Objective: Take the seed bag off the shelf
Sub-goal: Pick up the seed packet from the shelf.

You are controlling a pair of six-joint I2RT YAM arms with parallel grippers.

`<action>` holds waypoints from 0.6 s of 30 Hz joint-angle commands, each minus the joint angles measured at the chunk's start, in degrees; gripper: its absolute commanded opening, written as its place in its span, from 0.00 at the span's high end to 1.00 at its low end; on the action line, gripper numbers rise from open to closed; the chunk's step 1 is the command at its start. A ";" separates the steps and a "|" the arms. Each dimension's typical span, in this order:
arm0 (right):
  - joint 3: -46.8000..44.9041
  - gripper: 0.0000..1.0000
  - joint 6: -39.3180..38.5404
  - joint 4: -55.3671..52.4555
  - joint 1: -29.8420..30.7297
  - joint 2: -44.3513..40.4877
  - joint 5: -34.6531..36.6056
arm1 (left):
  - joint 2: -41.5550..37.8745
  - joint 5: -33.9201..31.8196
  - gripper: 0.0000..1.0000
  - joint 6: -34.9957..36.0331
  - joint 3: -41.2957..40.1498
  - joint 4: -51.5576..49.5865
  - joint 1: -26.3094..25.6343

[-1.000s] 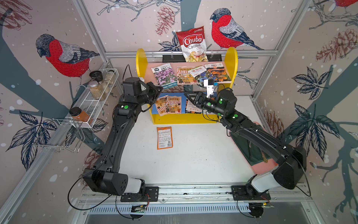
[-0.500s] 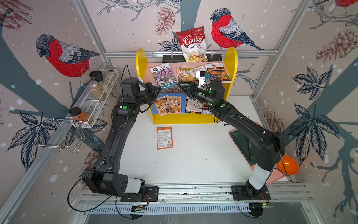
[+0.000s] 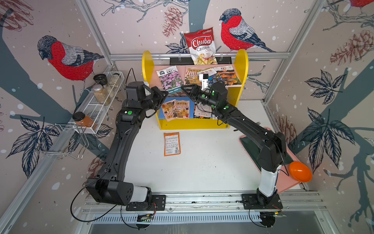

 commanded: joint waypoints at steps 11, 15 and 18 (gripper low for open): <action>2.69 0.73 1.23 1.30 0.58 1.41 -0.71 | -0.63 0.82 1.00 1.22 -0.21 -0.60 0.33; 2.54 0.80 1.33 1.40 0.52 1.43 -0.71 | -0.70 0.85 1.00 1.22 -0.56 -0.47 0.33; 2.36 0.84 1.44 1.69 0.56 1.49 -0.68 | -0.90 0.94 1.00 1.23 -0.71 -0.34 0.33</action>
